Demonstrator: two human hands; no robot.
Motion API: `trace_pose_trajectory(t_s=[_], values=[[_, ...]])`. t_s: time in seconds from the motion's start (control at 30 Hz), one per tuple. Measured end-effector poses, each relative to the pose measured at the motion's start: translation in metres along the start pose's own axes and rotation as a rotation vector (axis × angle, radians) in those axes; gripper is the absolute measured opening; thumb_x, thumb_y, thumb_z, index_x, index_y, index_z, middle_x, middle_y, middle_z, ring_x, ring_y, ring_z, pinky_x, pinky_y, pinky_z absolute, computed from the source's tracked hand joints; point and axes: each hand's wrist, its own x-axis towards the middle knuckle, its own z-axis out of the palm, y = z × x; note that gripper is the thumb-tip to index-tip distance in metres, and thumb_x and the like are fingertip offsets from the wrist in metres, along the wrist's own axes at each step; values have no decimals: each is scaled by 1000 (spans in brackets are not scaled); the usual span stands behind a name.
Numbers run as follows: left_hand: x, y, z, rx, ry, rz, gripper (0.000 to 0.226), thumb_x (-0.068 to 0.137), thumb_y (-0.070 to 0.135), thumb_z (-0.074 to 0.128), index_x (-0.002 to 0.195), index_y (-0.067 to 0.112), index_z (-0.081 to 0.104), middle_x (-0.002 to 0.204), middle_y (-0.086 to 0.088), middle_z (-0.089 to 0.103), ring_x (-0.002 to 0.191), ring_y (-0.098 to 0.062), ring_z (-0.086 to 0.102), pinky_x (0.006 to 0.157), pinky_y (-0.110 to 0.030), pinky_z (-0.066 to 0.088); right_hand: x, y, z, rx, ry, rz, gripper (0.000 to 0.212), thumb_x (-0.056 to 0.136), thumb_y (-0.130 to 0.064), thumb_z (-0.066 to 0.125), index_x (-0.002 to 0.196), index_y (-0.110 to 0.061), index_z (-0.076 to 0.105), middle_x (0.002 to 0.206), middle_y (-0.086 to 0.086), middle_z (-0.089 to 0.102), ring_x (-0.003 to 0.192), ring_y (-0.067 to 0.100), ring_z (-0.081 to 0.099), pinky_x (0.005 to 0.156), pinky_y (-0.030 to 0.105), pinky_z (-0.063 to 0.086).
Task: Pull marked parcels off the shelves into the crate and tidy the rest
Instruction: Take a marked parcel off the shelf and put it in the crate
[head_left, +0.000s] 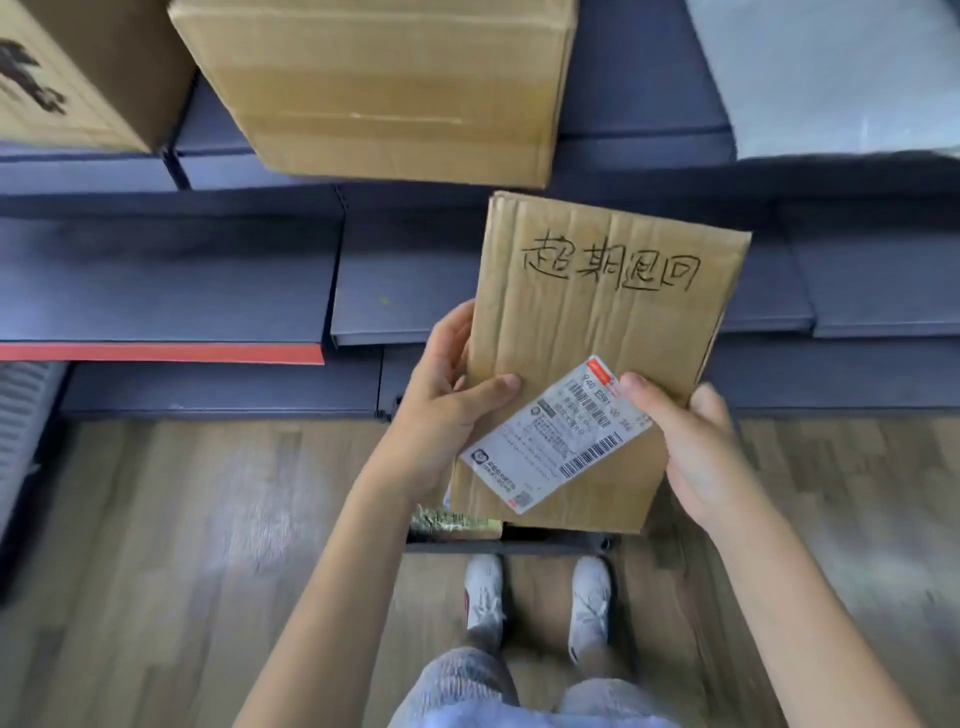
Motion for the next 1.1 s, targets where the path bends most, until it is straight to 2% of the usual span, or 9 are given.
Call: trace_pose_trajectory(t_s=[0.1,0.33,0.43,0.53,0.7,0.83,0.9,1.0,1.1], values=[[9,-28,-13,4,3,-109,60,85,-6,55,133,25,39,128,-1,54,111,-22,59,80,-32,56,10,31,4,-5,45,64,25,72,-19,75,87,-18,55,102,8,66,102,25,62,91,41,48],[39,-108,-25,-14,131,-311,53,86,-3,55,128,25,42,109,1,60,89,-15,66,66,-29,57,56,104,1,-110,45,226,26,76,-21,71,96,-18,55,106,7,65,100,23,61,92,41,47],[58,-154,-27,-52,237,-383,49,86,-4,56,127,21,45,105,-2,63,100,-27,64,85,-46,55,85,140,-5,-151,50,288,13,81,-18,67,88,-20,57,95,2,65,95,22,60,89,40,45],[77,-206,-29,-42,291,-447,45,88,-1,55,126,21,45,113,-6,62,107,-31,61,92,-51,50,119,183,-15,-207,43,327,10,83,-18,65,84,-20,56,84,-2,63,92,21,58,86,39,43],[116,-296,-26,43,262,-460,37,89,-4,50,102,30,44,95,1,57,97,-25,59,87,-41,52,186,263,-35,-283,5,375,12,83,-23,65,91,-20,56,97,4,64,103,28,58,96,46,43],[154,-369,-34,91,246,-509,41,87,-6,52,119,17,42,94,-2,57,90,-22,60,76,-35,55,225,324,-47,-292,68,396,31,83,-19,65,110,-10,54,108,9,62,103,26,57,93,43,44],[169,-405,-38,116,228,-520,37,85,-6,53,115,15,45,94,-3,57,84,-18,61,70,-31,53,242,351,-52,-291,95,408,39,83,-16,65,117,-6,51,109,11,61,101,26,57,91,41,44],[187,-450,-40,166,227,-535,32,82,0,58,94,28,49,89,0,59,83,-19,62,76,-39,55,266,381,-60,-359,116,390,25,82,-13,65,105,-7,56,95,8,64,91,26,59,83,37,45],[199,-479,-41,189,231,-549,25,74,9,58,87,28,46,86,-1,57,84,-25,63,79,-47,55,289,401,-65,-397,101,378,28,81,-12,65,108,-9,56,90,3,63,89,22,58,82,35,45]])
